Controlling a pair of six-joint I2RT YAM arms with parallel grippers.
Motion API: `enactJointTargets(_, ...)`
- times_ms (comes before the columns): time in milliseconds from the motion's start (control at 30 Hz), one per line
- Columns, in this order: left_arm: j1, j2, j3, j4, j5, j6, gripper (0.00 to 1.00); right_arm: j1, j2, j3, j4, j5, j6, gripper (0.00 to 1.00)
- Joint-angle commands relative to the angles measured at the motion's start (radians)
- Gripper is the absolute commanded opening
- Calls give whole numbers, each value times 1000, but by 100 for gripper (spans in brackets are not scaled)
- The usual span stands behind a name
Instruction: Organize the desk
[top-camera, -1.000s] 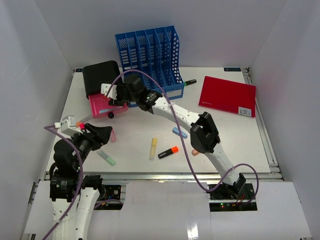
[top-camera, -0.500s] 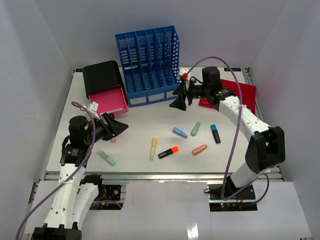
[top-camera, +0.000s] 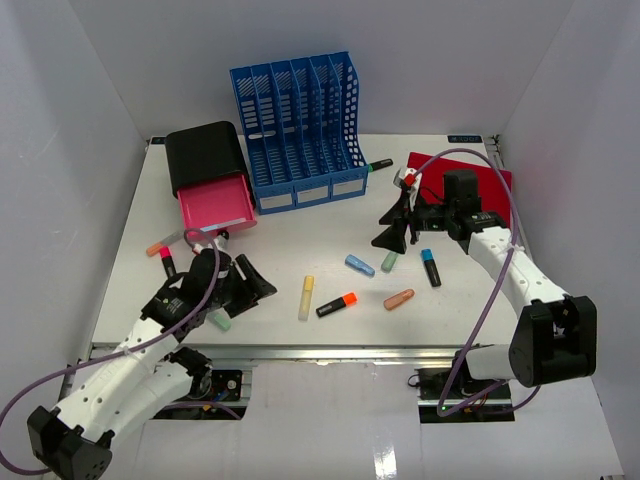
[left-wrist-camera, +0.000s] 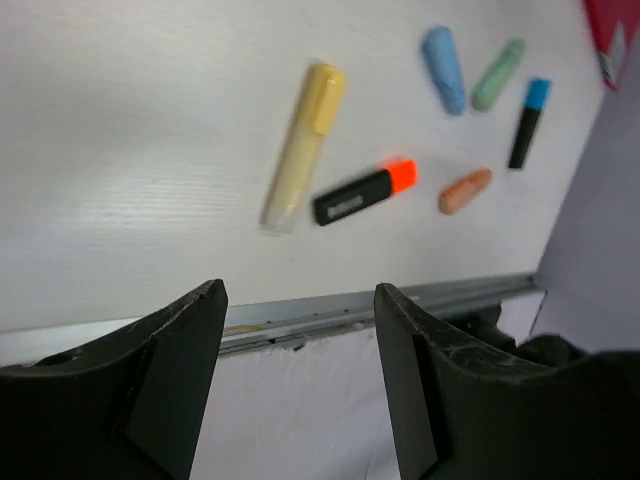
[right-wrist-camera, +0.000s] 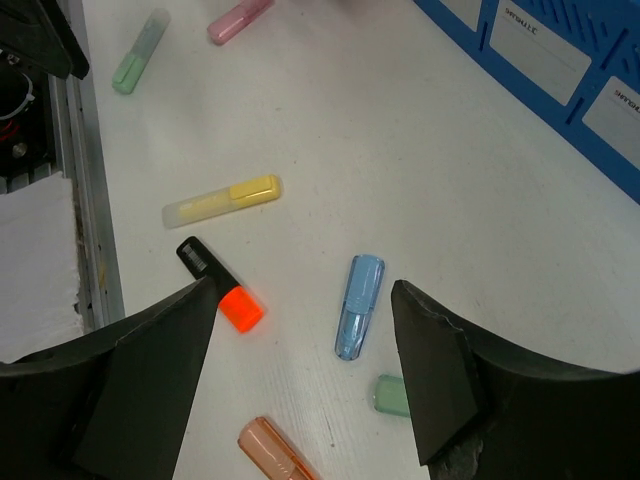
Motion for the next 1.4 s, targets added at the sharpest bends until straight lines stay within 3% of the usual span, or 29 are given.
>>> enactJointTargets(0,-17,-33,-33,-223,-253,-255,72,-18,-26,-15,11,-66,-16,77)
enactJointTargets(333,-17,275,-8,-295,-459,-431,75,-62,-47,-17,-8,-115,-44,78)
enactJointTargets(700,-17,313,28,-453,-596,-497,81,-93,-40,-21,-15,-147,-54,78)
enactJointTargets(833,-12,331,-9,-442,-607,-519,90,-100,-34,-23,-17,-152,-54,78)
enactJointTargets(1133,216,284,-100,-143,-484,-234,80,-129,-28,-24,-16,-180,-48,79)
enactJointTargets(1367,272,358,-132,-67,-408,-188,68,-146,-36,-29,-15,-195,-45,79)
